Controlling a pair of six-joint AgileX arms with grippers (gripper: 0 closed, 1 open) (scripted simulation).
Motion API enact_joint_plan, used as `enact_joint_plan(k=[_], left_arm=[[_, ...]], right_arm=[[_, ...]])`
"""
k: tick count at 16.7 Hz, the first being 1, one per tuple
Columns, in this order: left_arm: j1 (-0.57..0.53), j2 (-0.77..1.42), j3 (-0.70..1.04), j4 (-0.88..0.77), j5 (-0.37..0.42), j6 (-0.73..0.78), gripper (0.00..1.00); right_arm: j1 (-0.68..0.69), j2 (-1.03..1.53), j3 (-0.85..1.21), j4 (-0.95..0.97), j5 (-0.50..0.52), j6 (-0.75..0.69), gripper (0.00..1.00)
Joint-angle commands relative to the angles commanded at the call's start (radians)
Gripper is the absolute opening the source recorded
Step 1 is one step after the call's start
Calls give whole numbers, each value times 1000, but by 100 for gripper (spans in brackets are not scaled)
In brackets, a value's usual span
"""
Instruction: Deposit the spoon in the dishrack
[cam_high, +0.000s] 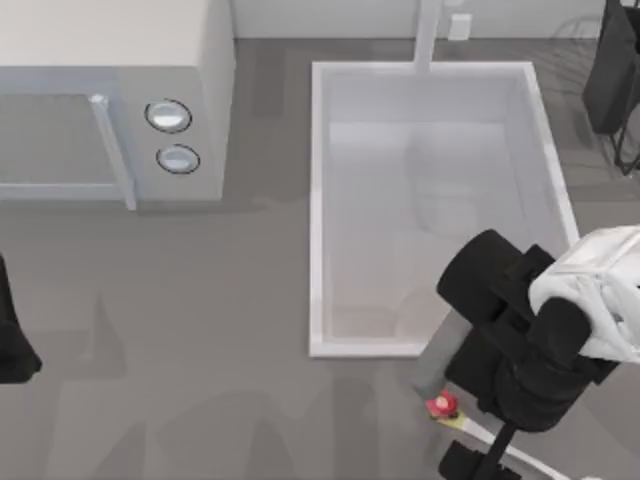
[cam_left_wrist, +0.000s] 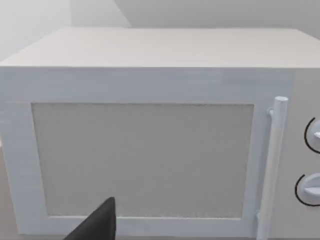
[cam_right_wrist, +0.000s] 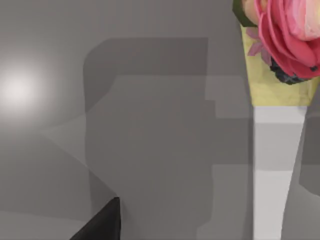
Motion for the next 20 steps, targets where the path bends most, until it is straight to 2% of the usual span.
enact_joint_plan(k=[2, 15, 20], left_arm=[[0, 0, 0, 0, 0, 0, 100], [0, 0, 0, 0, 0, 0, 100], [0, 0, 0, 0, 0, 0, 100]], right_arm=[[0, 0, 0, 0, 0, 0, 100], [0, 0, 0, 0, 0, 0, 2], [0, 0, 0, 0, 0, 0, 0]])
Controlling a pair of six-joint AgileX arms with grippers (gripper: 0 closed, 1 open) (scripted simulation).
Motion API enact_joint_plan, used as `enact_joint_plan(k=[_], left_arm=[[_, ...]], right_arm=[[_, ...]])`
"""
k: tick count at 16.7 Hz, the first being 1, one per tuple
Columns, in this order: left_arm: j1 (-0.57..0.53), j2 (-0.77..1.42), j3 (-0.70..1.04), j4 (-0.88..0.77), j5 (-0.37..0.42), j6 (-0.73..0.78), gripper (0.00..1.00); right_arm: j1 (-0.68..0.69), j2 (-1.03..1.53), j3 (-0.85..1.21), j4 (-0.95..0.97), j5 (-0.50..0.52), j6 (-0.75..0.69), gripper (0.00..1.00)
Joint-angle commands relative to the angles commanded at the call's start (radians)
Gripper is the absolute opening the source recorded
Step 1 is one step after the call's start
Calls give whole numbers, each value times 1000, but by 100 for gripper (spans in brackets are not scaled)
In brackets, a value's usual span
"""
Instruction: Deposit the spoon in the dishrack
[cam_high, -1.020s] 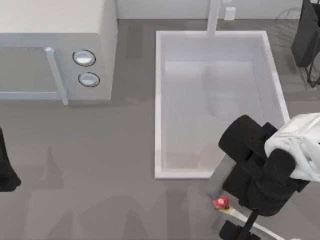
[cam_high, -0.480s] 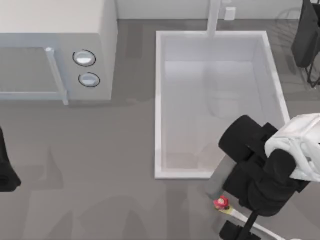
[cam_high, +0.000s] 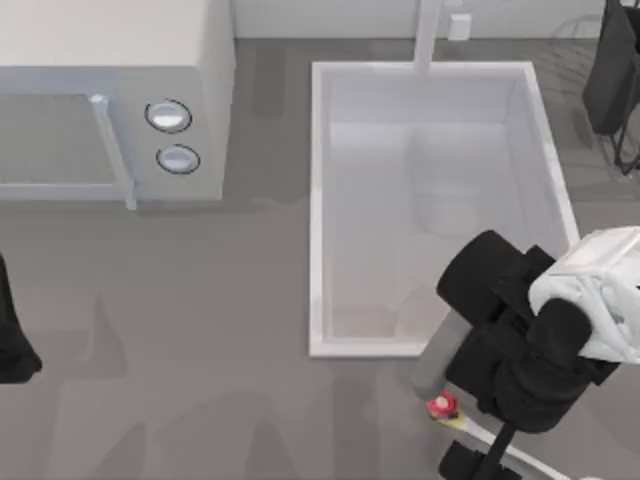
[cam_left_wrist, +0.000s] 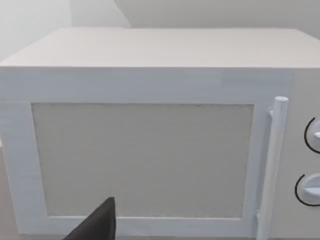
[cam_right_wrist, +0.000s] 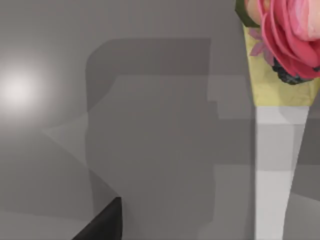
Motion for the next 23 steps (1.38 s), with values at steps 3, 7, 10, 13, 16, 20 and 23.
enact_joint_plan(k=[3, 7, 10, 13, 16, 20, 23], left_arm=[[0, 0, 0, 0, 0, 0, 100], [0, 0, 0, 0, 0, 0, 100], [0, 0, 0, 0, 0, 0, 100], [0, 0, 0, 0, 0, 0, 100], [0, 0, 0, 0, 0, 0, 100], [0, 0, 0, 0, 0, 0, 100], [0, 0, 0, 0, 0, 0, 100]], right_arm=[[0, 0, 0, 0, 0, 0, 0], [0, -72, 64, -97, -8, -3, 0], [1, -91, 185, -229, -9, -5, 0], [-1, -123, 341, -440, -9, -7, 0], [-3, -162, 499, -665, -9, -11, 0], [-10, -217, 656, -853, -9, -14, 0], [-13, -232, 686, -884, -9, -13, 0]])
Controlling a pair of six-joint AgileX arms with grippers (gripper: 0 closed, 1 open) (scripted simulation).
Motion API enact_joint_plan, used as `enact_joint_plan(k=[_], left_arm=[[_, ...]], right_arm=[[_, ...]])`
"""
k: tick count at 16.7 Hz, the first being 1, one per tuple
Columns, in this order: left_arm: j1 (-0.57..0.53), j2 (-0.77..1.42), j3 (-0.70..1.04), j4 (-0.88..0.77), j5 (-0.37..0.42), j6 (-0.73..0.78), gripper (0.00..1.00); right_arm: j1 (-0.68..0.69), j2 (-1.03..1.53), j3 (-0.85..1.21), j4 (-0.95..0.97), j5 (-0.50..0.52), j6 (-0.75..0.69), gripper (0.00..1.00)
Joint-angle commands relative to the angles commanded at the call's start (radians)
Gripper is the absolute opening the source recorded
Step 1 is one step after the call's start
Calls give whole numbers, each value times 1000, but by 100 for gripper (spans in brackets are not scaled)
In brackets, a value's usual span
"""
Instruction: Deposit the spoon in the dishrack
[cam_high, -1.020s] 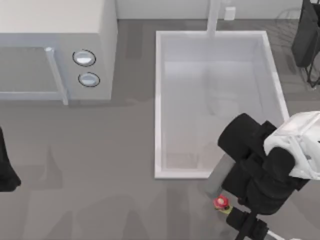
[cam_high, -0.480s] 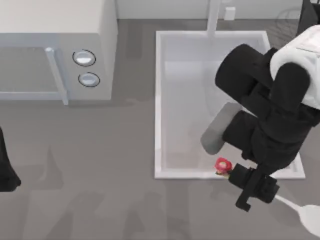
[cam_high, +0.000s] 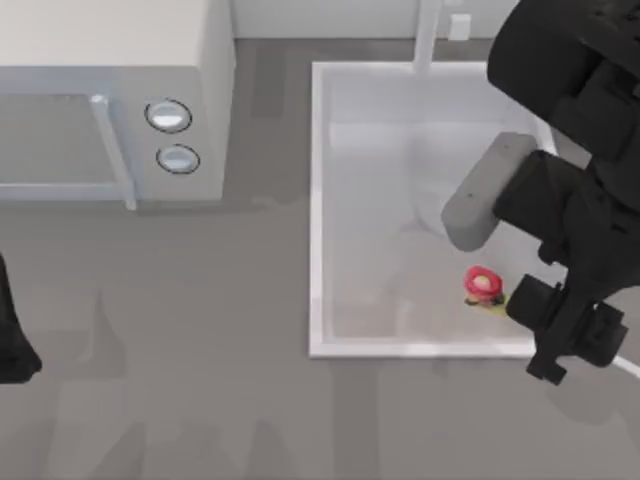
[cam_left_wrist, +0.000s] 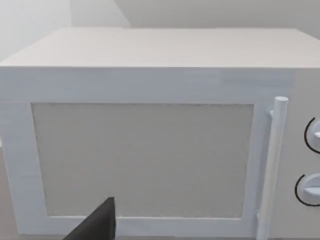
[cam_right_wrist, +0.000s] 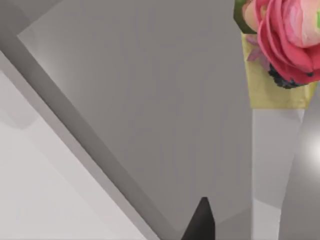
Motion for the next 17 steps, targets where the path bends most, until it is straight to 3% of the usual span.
enact_joint_plan(k=[5, 8, 12, 17], left_arm=[[0, 0, 0, 0, 0, 0, 100], [0, 0, 0, 0, 0, 0, 100], [0, 0, 0, 0, 0, 0, 100], [0, 0, 0, 0, 0, 0, 100]], right_arm=[[-7, -2, -3, 14, -7, 3, 0], [-99, -42, -15, 106, -54, 21, 0], [-343, -130, -65, 344, -167, 70, 0], [-766, -276, -174, 758, -343, 146, 0]])
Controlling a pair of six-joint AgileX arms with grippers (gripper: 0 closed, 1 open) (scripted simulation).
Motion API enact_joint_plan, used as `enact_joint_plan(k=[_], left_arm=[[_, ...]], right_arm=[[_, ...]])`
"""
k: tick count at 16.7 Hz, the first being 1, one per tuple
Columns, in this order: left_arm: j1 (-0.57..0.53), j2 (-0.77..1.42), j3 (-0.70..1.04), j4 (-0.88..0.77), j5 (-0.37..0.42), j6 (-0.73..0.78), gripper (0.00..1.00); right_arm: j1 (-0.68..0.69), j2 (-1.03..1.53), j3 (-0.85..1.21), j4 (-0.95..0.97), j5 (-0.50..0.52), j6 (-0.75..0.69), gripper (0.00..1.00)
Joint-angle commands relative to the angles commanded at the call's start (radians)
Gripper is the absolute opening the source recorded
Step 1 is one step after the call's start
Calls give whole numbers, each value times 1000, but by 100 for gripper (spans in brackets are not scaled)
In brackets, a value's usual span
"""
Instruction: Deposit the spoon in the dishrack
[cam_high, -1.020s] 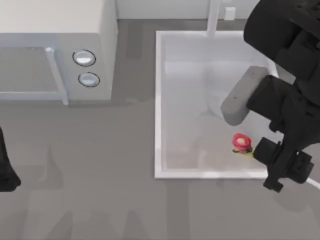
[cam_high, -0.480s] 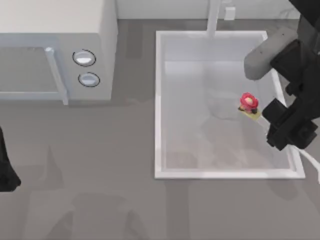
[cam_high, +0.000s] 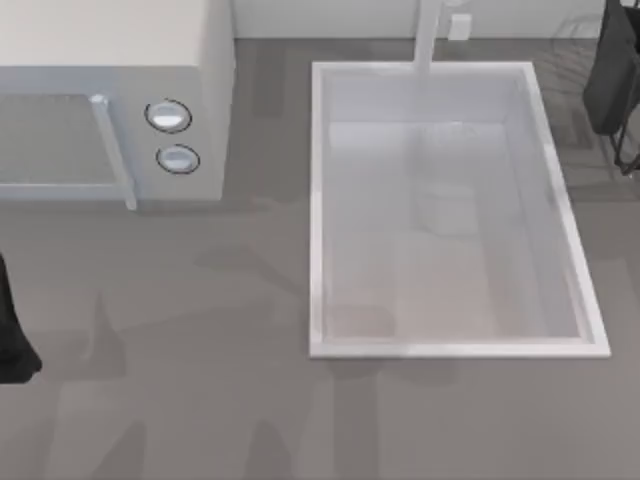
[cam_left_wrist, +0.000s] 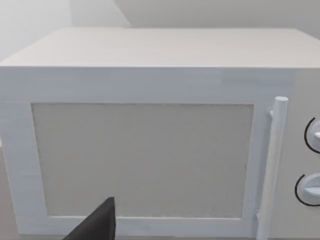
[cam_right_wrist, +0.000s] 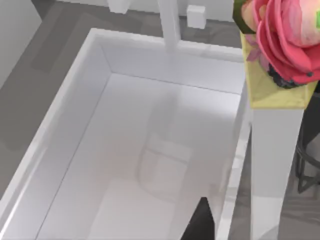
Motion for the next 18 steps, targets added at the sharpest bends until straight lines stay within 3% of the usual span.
enact_joint_plan(k=[4, 8, 18], left_arm=[[0, 0, 0, 0, 0, 0, 100], [0, 0, 0, 0, 0, 0, 100], [0, 0, 0, 0, 0, 0, 100]], right_arm=[[-323, -135, -91, 331, -139, 59, 0], [-528, -241, -155, 540, -238, 106, 0], [-556, -229, -168, 618, -250, 121, 0]])
